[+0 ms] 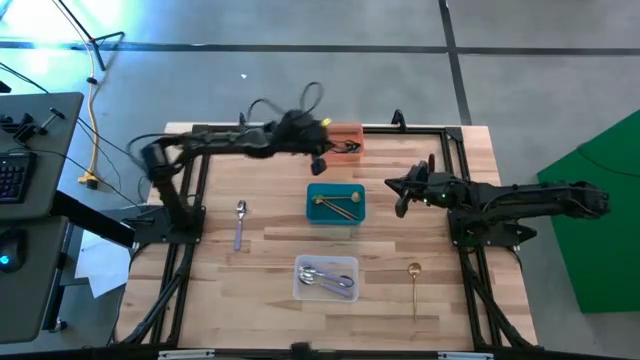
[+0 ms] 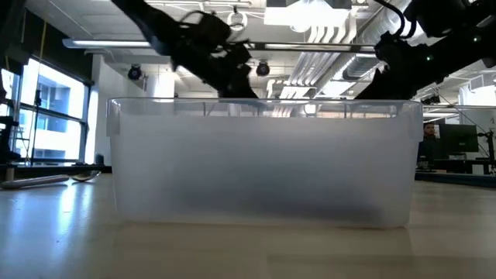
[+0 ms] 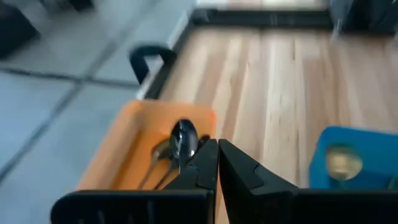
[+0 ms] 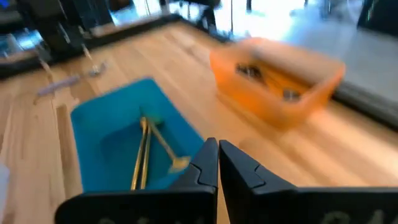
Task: Sort silverware by color (type)
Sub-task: Put the gold spoon into the dark green bin
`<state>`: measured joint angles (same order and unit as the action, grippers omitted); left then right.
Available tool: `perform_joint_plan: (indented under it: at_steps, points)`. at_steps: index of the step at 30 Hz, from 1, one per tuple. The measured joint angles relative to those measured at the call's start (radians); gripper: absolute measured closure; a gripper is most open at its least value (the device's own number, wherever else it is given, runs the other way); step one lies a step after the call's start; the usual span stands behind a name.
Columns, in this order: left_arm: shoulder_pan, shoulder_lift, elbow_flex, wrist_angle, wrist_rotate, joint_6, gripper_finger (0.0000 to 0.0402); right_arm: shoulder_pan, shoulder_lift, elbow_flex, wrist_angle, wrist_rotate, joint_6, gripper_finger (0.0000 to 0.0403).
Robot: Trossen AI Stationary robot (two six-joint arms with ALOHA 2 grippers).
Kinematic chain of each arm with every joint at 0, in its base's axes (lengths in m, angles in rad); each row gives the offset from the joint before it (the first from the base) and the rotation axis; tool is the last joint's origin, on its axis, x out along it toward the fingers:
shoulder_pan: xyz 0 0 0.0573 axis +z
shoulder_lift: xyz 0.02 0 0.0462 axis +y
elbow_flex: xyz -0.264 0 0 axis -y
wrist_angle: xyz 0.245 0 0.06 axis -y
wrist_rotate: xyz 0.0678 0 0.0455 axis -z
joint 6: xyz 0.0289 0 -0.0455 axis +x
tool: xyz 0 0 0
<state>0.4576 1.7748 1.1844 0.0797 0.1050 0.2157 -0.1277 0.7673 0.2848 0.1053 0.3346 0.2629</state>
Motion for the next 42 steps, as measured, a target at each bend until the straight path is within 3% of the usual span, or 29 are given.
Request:
perform_joint_plan:
  at_steps: [8, 12, 17, 24, 30, 37, 42]
  points:
    - [-0.065, -0.265, -0.461, 0.481, -0.037, -0.148, 0.0397, 0.166, 0.069, 0.199, -0.460, 0.104, 0.287, 0.0402]
    - [-0.087, -0.302, -0.642, 0.699, -0.044, -0.188, 0.0397, 0.286, 0.182, 0.307, -0.667, 0.082, 0.499, 0.0402]
    - [-0.095, -0.309, -0.779, 0.872, -0.073, -0.241, 0.0397, 0.427, 0.348, 0.414, -0.828, 0.008, 0.813, 0.0402]
    - [-0.117, -0.308, -0.860, 0.988, -0.073, -0.256, 0.0397, 0.632, 0.544, 0.533, -0.916, -0.136, 1.193, 0.0397]
    - [-0.143, -0.308, -0.868, 0.991, -0.073, -0.247, 0.0397, 0.768, 0.678, 0.607, -0.951, -0.240, 1.476, 0.0349]
    - [-0.161, -0.308, -0.868, 0.997, -0.073, -0.240, 0.0397, 0.859, 0.793, 0.613, -0.949, -0.372, 1.746, 0.0288]
    - [-0.161, -0.308, -0.868, 0.996, -0.073, -0.240, 0.0397, 0.878, 0.846, 0.609, -0.940, -0.395, 1.848, 0.0281]
